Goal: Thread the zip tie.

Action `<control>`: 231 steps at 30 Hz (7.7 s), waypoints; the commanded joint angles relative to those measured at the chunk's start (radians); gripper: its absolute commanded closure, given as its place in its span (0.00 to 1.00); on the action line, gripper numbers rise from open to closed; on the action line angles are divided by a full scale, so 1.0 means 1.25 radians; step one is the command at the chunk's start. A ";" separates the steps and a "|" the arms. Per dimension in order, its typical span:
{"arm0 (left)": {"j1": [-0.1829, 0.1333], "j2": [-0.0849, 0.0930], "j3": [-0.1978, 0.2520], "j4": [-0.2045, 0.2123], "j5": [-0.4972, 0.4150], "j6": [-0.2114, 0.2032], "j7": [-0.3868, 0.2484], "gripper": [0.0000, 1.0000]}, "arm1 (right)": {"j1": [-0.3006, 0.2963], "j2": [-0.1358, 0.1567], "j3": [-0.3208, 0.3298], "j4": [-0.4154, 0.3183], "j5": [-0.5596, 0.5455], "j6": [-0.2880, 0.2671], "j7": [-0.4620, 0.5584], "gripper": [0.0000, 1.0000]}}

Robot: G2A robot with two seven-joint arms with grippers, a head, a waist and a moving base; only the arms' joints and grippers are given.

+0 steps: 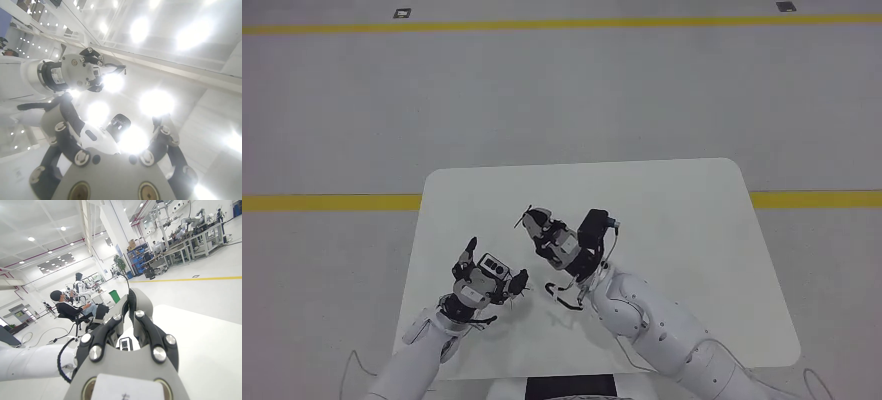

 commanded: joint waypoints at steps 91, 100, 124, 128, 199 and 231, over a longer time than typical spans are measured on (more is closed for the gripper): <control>-0.033 0.002 0.023 0.048 -0.106 0.298 -0.092 0.63 | 0.108 0.066 -0.171 -0.010 -0.020 -0.033 -0.068 1.00; -0.038 0.003 0.030 0.051 -0.106 0.298 -0.095 0.69 | 0.115 0.068 -0.182 -0.010 -0.021 -0.033 -0.064 1.00; -0.041 0.006 0.037 0.054 -0.106 0.298 -0.105 0.82 | 0.135 0.072 -0.205 -0.006 -0.010 -0.033 -0.060 1.00; -0.041 0.007 0.036 0.053 -0.106 0.298 -0.105 0.91 | 0.135 0.072 -0.205 -0.004 -0.009 -0.033 -0.060 1.00; 0.005 0.022 -0.076 -0.035 0.138 0.012 -0.015 1.00 | 0.049 0.095 -0.081 -0.044 0.118 -0.033 0.011 0.00; -0.003 -0.043 -0.336 -0.069 0.550 -0.246 -0.068 1.00 | 0.049 0.095 -0.081 -0.044 0.118 -0.033 0.011 0.00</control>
